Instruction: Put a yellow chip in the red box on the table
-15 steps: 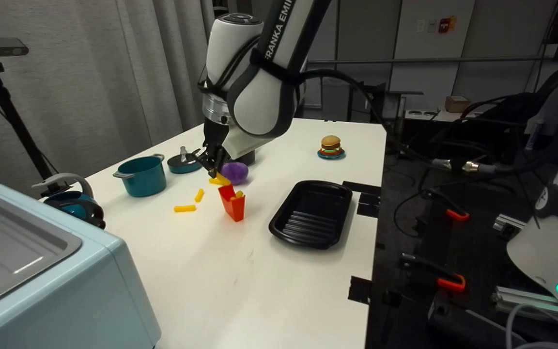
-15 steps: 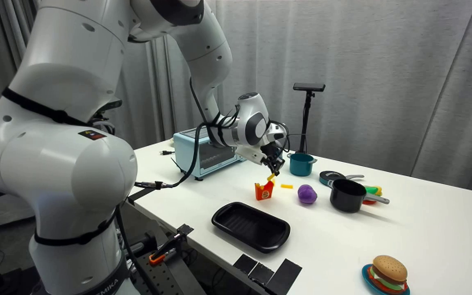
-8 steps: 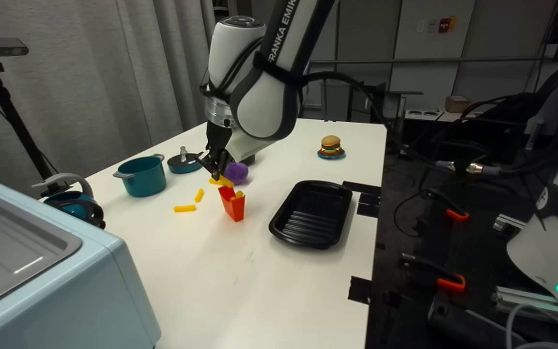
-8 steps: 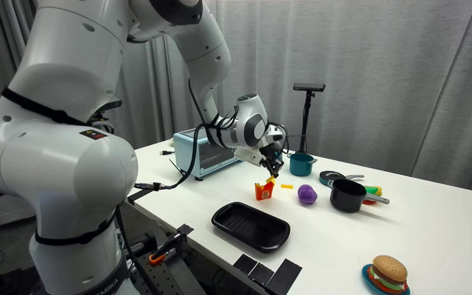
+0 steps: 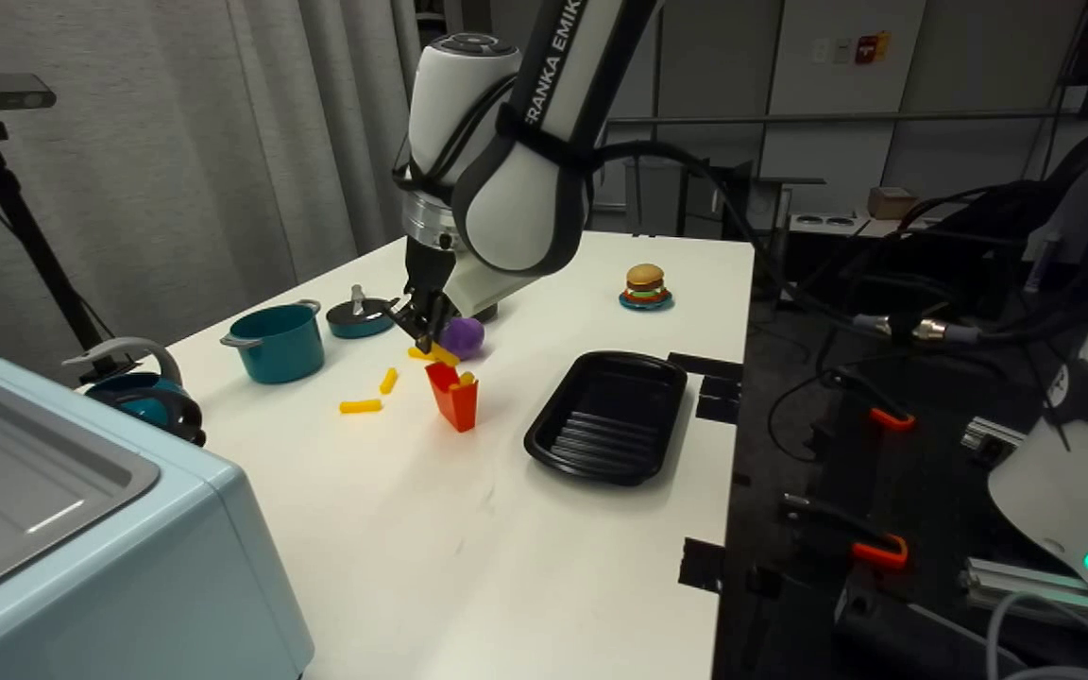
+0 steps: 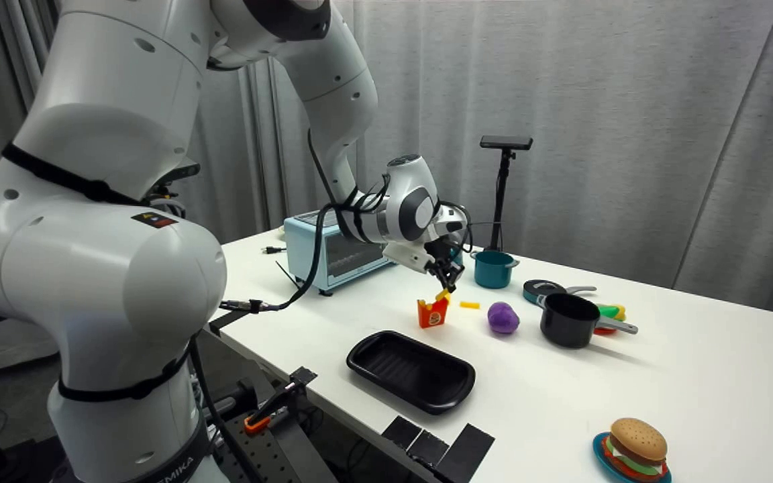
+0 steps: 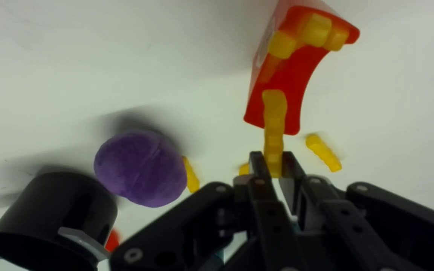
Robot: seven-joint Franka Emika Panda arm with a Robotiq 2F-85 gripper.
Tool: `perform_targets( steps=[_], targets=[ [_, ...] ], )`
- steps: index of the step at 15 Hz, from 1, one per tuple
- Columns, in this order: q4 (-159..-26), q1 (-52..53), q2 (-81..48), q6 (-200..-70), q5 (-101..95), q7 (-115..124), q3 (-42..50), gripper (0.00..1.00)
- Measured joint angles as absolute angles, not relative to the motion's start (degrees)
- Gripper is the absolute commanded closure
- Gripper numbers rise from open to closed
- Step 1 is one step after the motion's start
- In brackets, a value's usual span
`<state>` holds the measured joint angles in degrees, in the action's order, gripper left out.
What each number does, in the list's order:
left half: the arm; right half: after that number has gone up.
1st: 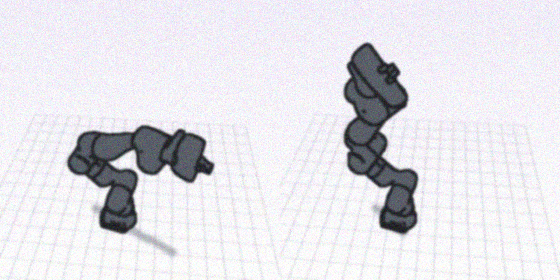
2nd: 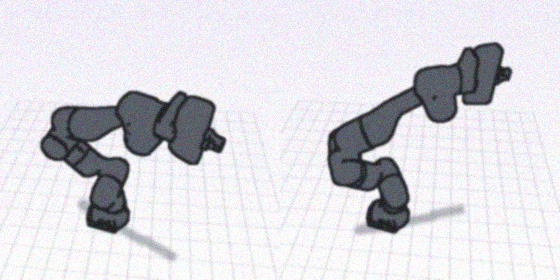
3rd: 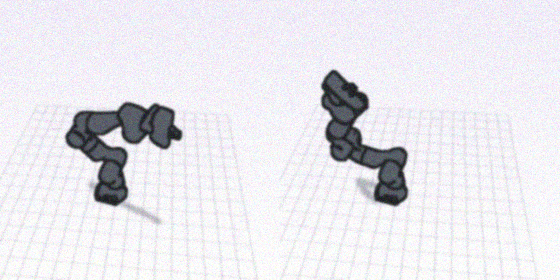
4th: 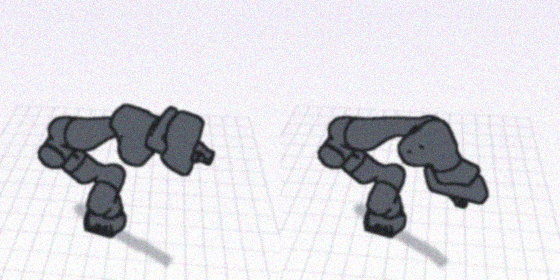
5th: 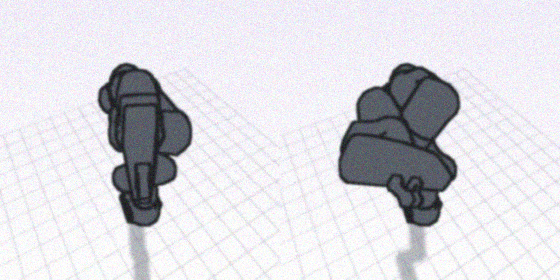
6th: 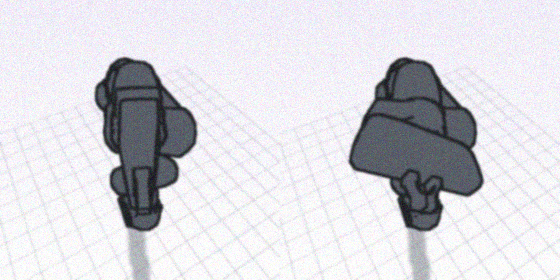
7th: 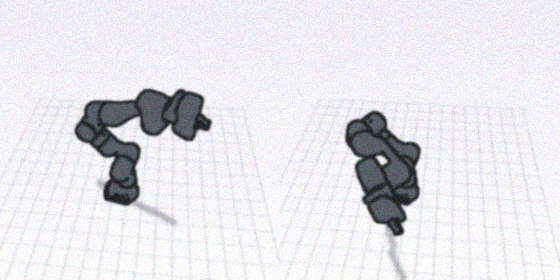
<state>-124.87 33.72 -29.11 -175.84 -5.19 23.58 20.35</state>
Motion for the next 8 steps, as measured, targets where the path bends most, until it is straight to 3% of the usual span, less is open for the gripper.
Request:
perform_targets(
  steps=[5, 6, 7, 8],
  targets=[
    [-124.87, 33.94, -29.21, -175.84, -5.19, 23.58, 20.35, 0.96],
    [-124.87, 33.95, -29.24, -175.84, -5.19, 23.58, 20.35, 0.75],
    [-124.87, 33.95, -29.26, -175.84, -5.19, 23.58, 20.35, 0.60],
    [-124.87, 33.94, -29.28, -175.84, -5.19, 23.58, 20.35, 0.54]
  ],
)
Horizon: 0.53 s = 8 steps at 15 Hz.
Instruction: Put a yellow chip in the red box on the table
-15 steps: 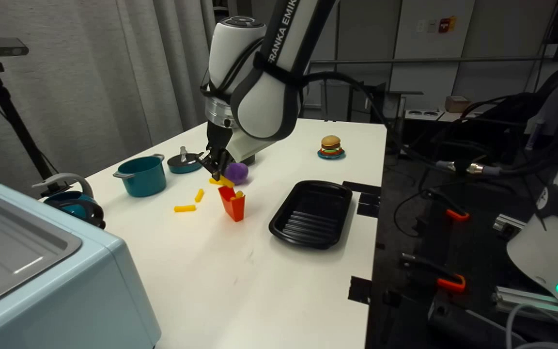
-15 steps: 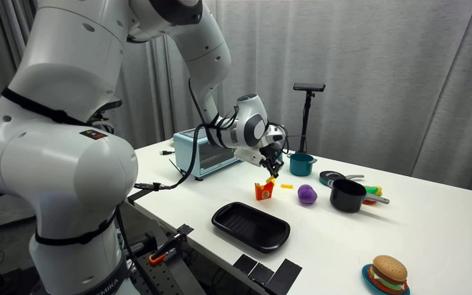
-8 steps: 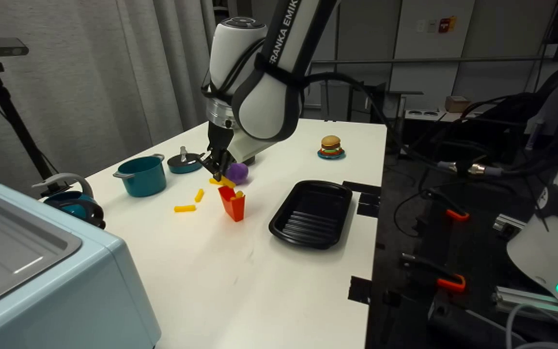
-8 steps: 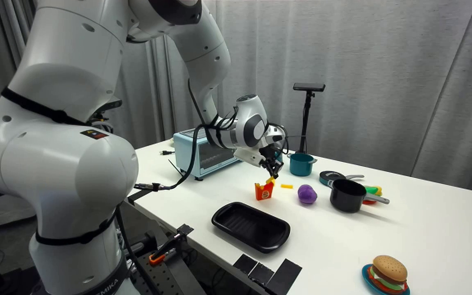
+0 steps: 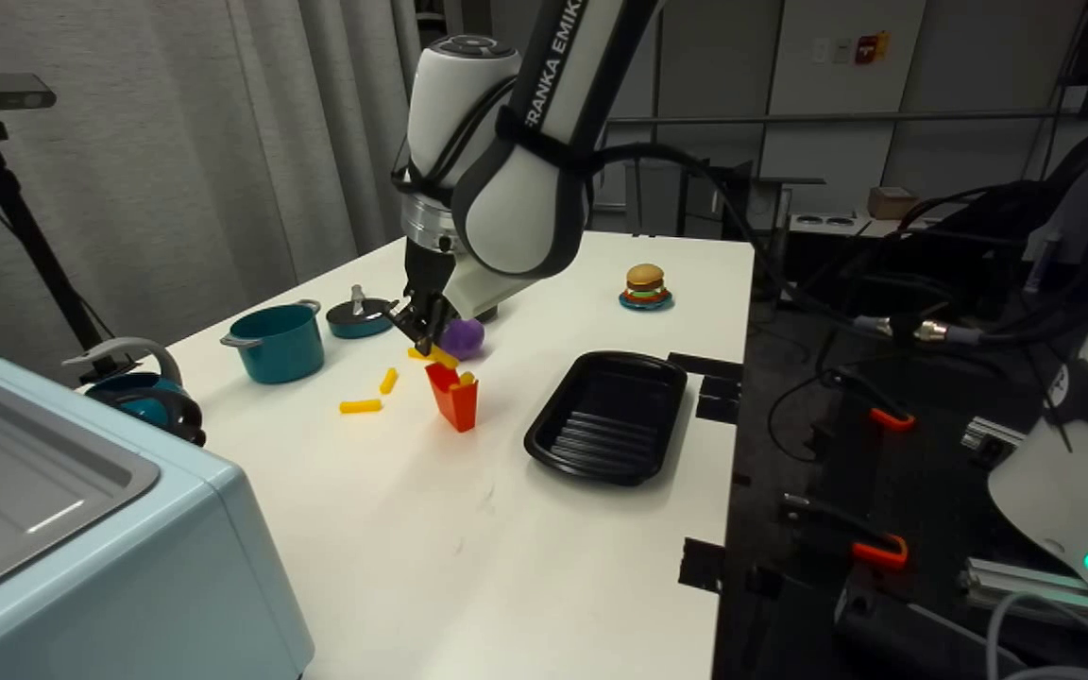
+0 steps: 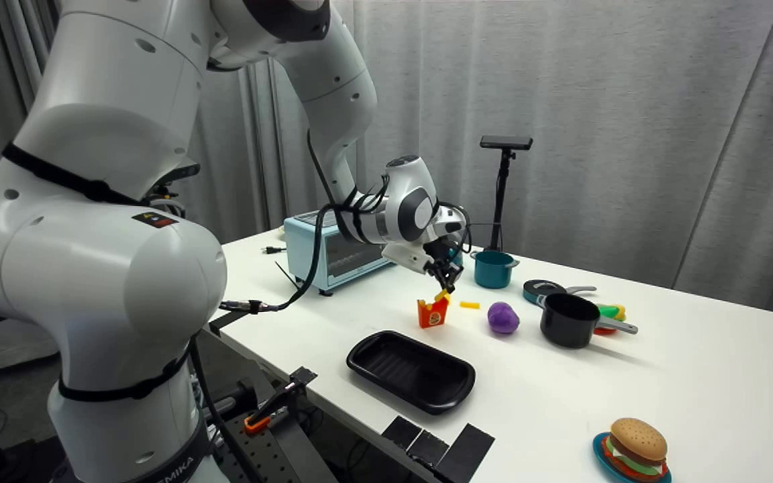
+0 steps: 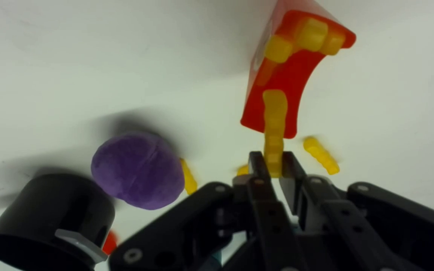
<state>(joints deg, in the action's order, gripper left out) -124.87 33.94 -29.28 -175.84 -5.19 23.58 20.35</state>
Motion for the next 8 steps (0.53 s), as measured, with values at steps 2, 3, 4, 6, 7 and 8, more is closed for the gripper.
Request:
perform_targets(
  steps=[2, 3, 4, 6, 7, 8],
  targets=[
    [-124.87, 33.94, -29.34, -175.84, -5.19, 23.58, 20.35, 0.39],
    [-124.87, 33.95, -29.36, -175.84, -5.19, 23.58, 20.35, 0.30],
    [-124.87, 33.95, -29.38, -175.84, -5.19, 23.58, 20.35, 0.23],
    [-124.87, 33.95, -29.43, -175.84, -5.19, 23.58, 20.35, 0.08],
    [-124.87, 33.95, -29.44, -175.84, -5.19, 23.58, 20.35, 0.01],
    [-124.87, 33.95, -29.44, -175.84, -5.19, 23.58, 20.34, 0.00]
  ],
)
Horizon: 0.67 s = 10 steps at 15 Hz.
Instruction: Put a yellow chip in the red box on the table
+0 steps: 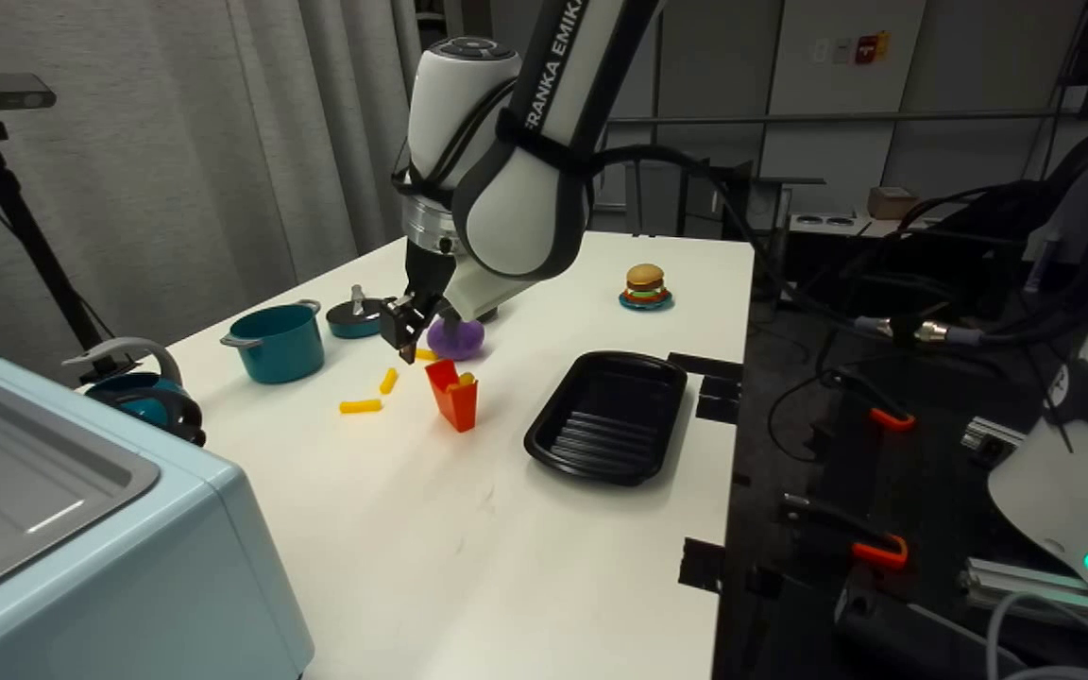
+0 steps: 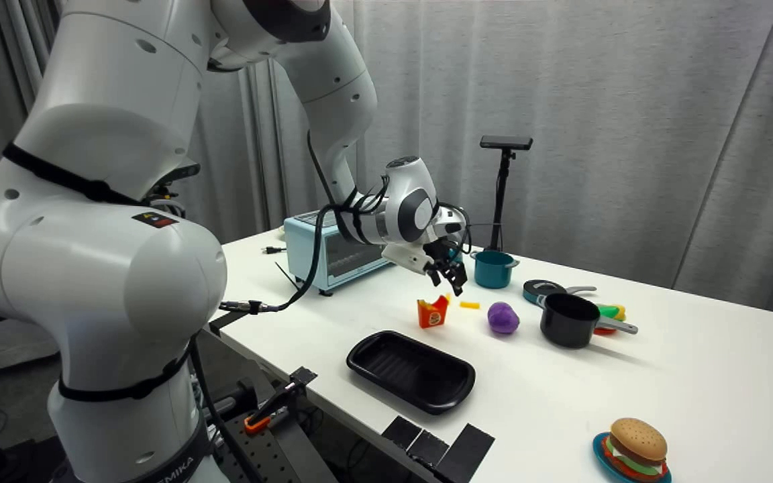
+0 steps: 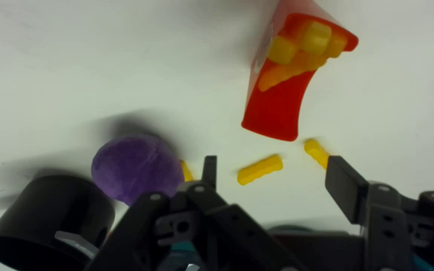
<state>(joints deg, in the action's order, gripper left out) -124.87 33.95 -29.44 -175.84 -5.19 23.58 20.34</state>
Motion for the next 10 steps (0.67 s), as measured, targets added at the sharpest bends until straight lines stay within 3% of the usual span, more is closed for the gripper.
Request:
perform_targets(
  steps=[10],
  targets=[
    [-124.94, 33.95, -28.36, -175.84, -5.19, 23.57, 20.73, 0.00]
  ],
)
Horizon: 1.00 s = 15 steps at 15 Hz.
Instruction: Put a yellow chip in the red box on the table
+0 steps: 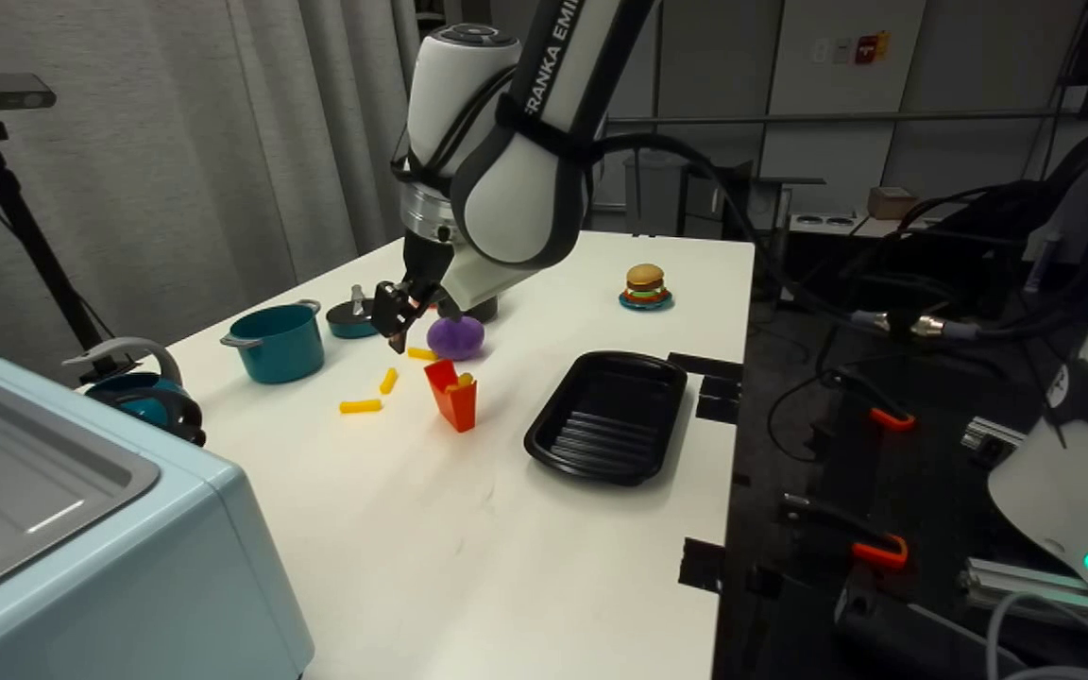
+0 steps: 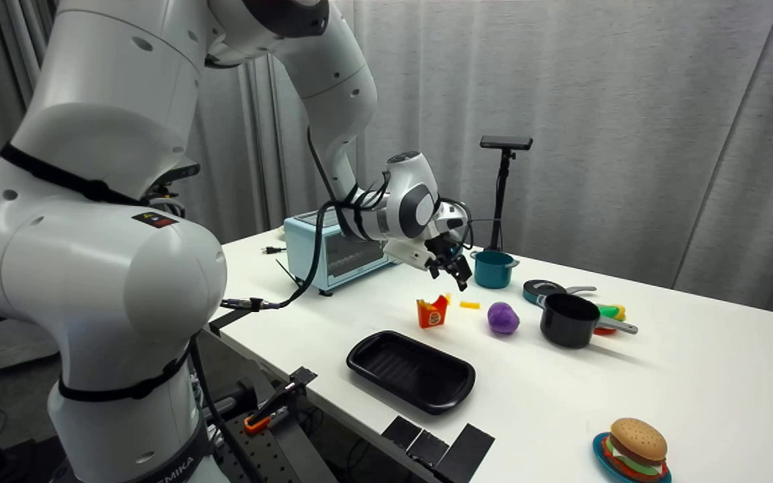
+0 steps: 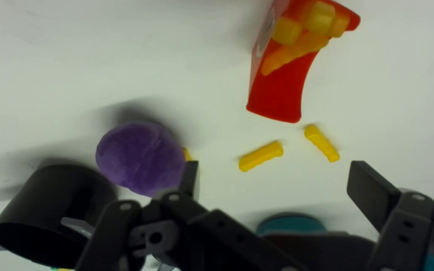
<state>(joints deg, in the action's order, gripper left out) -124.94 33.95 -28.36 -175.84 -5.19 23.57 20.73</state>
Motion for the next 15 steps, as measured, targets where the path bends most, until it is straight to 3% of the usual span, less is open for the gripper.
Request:
perform_targets(
  steps=[15],
  targets=[
    [-126.42, 34.06, -26.37, -175.83, -5.19, 23.14, 21.09, 0.00]
  ],
)
